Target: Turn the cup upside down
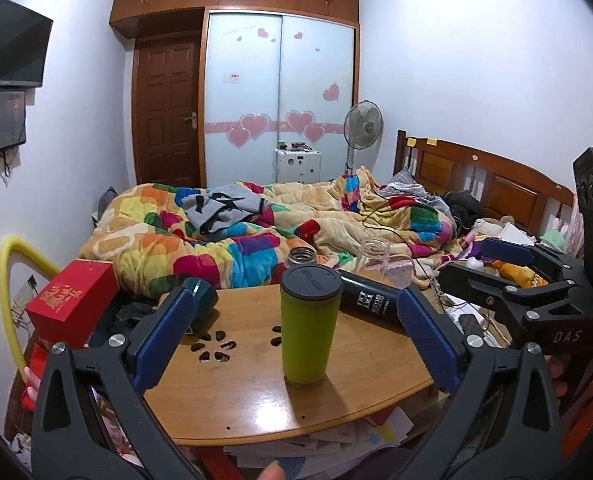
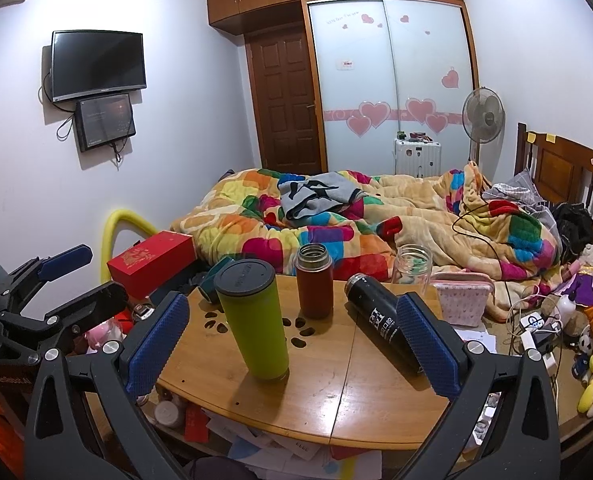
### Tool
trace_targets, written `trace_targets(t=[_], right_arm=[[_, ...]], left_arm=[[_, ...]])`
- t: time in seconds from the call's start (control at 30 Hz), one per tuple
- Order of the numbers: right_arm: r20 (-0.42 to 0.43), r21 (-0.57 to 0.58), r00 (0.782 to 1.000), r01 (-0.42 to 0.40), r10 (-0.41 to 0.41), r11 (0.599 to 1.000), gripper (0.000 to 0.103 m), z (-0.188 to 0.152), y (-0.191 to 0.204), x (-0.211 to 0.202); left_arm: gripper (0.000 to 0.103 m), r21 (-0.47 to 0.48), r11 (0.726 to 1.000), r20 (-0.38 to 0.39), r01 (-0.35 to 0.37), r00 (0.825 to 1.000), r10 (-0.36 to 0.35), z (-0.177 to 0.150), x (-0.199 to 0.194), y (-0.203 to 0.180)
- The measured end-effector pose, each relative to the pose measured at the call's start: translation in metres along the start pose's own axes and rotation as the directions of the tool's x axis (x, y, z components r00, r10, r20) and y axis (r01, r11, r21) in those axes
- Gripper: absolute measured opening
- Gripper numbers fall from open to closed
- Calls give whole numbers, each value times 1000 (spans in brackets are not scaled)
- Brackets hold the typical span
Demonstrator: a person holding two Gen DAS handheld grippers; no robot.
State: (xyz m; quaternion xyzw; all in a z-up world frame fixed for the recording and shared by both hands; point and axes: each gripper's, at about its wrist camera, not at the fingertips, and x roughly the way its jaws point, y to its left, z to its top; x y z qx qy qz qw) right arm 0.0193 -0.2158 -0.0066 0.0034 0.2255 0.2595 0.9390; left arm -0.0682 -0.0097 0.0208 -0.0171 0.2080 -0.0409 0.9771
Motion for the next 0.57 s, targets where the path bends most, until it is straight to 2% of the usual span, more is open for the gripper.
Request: trace_targets(t=[0.57], right_arm=[[0,1,1000,1,-1,1000,103,0,0,0]], left_arm=[[103,-45,999,5,10,1000,-10,0,-1,8]])
